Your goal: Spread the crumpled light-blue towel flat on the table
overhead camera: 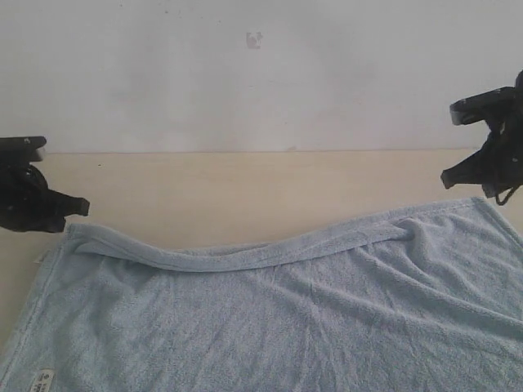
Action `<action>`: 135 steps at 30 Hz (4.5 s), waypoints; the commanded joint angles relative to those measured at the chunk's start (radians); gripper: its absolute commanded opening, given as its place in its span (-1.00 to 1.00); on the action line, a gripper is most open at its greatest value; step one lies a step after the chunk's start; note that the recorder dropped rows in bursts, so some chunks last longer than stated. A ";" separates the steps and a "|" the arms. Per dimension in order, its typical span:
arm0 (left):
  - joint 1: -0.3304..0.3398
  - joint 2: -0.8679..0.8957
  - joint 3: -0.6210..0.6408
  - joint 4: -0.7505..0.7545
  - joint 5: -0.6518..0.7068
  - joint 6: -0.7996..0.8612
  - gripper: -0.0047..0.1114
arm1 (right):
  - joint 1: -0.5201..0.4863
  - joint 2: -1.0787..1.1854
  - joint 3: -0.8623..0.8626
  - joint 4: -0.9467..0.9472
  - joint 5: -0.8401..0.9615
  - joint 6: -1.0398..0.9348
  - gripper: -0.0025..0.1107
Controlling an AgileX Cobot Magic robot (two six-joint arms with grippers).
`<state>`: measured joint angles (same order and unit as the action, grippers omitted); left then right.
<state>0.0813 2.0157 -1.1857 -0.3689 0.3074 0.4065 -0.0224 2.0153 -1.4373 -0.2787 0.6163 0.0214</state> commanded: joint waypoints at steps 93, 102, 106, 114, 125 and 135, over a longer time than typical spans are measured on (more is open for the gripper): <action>-0.035 -0.055 -0.013 -0.169 -0.035 0.231 -0.85 | -0.187 0.169 -0.320 0.438 0.120 -0.305 -0.96; -0.113 0.007 -0.010 -0.192 -0.072 0.265 -0.85 | -0.187 0.085 -0.244 0.610 0.097 -0.412 -0.96; -0.124 0.064 -0.014 -0.192 -0.130 0.268 -0.85 | -0.187 0.002 -0.123 0.612 0.003 -0.421 -0.96; -0.124 0.142 -0.014 -0.192 -0.198 0.268 -0.85 | -0.187 -0.149 0.115 0.652 -0.121 -0.427 -0.96; -0.066 0.149 -0.014 -0.159 -0.201 0.276 -0.85 | -0.187 -0.257 0.318 0.672 -0.179 -0.446 -0.96; -0.081 0.016 -0.012 -0.159 -0.164 0.276 -0.85 | -0.187 -0.310 0.491 0.670 -0.385 -0.440 -0.96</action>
<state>0.0065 2.0889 -1.2012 -0.5322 0.1274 0.6805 -0.2086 1.7323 -0.9775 0.3907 0.2836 -0.4153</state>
